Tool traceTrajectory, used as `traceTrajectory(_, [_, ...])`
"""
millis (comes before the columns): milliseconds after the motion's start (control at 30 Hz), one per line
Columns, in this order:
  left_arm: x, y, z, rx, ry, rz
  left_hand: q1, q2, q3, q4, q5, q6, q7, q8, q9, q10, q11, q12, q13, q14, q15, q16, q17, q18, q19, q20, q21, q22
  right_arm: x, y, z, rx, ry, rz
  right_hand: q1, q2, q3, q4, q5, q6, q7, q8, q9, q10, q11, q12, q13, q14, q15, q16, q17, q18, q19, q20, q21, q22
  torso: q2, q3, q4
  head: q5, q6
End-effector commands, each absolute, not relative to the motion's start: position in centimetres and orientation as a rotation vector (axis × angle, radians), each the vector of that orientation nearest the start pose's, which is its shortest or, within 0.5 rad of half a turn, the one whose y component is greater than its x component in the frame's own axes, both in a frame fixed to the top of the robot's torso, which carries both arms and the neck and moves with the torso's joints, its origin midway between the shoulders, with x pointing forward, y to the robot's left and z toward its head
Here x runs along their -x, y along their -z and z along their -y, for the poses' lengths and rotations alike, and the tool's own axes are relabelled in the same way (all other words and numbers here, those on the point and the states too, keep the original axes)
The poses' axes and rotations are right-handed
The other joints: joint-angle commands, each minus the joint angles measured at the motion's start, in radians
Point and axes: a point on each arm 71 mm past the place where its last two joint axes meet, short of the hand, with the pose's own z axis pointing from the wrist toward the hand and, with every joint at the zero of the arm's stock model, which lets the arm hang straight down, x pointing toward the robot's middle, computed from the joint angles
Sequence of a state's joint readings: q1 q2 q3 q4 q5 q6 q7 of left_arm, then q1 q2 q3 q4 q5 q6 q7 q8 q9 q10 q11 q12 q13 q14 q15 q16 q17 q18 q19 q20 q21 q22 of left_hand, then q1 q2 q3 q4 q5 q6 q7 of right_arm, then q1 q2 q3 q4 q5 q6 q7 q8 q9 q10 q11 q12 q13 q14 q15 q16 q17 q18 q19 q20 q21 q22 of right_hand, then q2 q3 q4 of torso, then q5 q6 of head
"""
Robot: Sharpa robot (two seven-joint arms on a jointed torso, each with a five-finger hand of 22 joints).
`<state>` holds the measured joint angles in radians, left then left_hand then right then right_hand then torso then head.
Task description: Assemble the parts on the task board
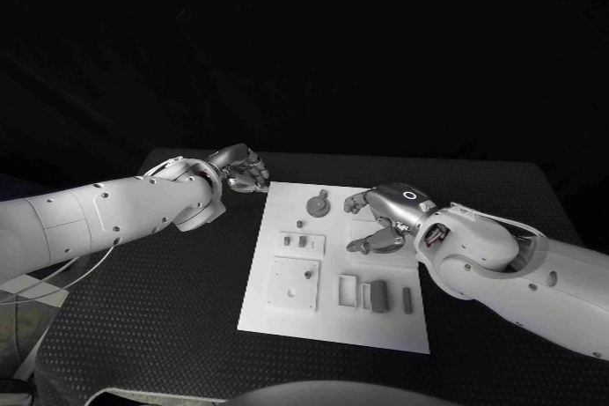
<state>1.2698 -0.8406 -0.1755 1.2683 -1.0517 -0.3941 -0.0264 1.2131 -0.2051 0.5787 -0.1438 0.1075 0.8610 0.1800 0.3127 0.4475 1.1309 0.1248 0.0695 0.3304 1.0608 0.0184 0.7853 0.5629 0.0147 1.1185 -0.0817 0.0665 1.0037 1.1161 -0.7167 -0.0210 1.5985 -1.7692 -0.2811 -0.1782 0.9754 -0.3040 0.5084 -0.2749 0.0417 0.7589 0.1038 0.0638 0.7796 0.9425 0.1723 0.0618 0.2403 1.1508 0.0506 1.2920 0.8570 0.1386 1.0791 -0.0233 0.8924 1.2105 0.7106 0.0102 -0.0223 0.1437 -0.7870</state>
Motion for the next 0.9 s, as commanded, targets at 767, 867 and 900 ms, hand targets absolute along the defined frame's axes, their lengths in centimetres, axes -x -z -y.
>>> traceTrajectory(767, [-52.6, 20.7, -28.8, 0.281, 0.581, -1.698, -0.001, -0.005, 0.000, 0.008, 0.005, -0.006, 0.001, 0.007, -0.001, -0.005, -0.002, 0.001, 0.000, 0.007, -0.002, -0.007, 0.002, 0.008, 0.007, 0.000, 0.003, -0.002, -46.5, 24.8, 12.2, 0.556, -0.506, -1.766, 0.043, 0.032, 0.048, 0.012, 0.004, -0.072, 0.046, 0.063, 0.010, -0.018, -0.015, 0.042, -0.046, 0.049, -0.007, 0.004, -0.031, 0.123, 0.042, -0.004, -0.001, -0.012, 0.001, -0.0011, 0.0031, -0.009, 0.004])
traceTrajectory(867, [-52.6, 20.7, -28.7, 0.281, 0.582, -1.698, -0.001, -0.004, 0.000, 0.008, 0.005, -0.006, 0.001, 0.007, -0.001, -0.005, -0.002, 0.001, 0.000, 0.007, -0.002, -0.007, 0.002, 0.008, 0.007, 0.000, 0.003, -0.002, -46.6, 25.2, 12.1, 0.559, -0.508, -1.771, 0.054, 0.070, 0.049, 0.001, 0.004, -0.029, 0.049, 0.083, 0.015, 0.014, -0.018, 0.054, -0.043, 0.056, -0.011, 0.006, -0.033, 0.123, 0.045, -0.006, 0.001, -0.010, 0.001, -0.0012, 0.0022, -0.009, 0.004])
traceTrajectory(900, [-52.6, 20.7, -28.7, 0.281, 0.582, -1.698, -0.001, -0.004, 0.000, 0.008, 0.005, -0.006, 0.001, 0.008, -0.001, -0.005, -0.002, 0.001, 0.000, 0.007, -0.002, -0.007, 0.002, 0.007, 0.007, 0.000, 0.003, -0.002, -46.6, 25.3, 12.1, 0.560, -0.510, -1.772, 0.058, 0.086, 0.046, -0.007, 0.004, -0.018, 0.049, 0.087, 0.015, 0.029, -0.021, 0.059, -0.042, 0.058, -0.013, 0.006, -0.034, 0.123, 0.045, -0.007, 0.003, -0.009, 0.000, -0.0012, 0.0023, -0.009, 0.003])
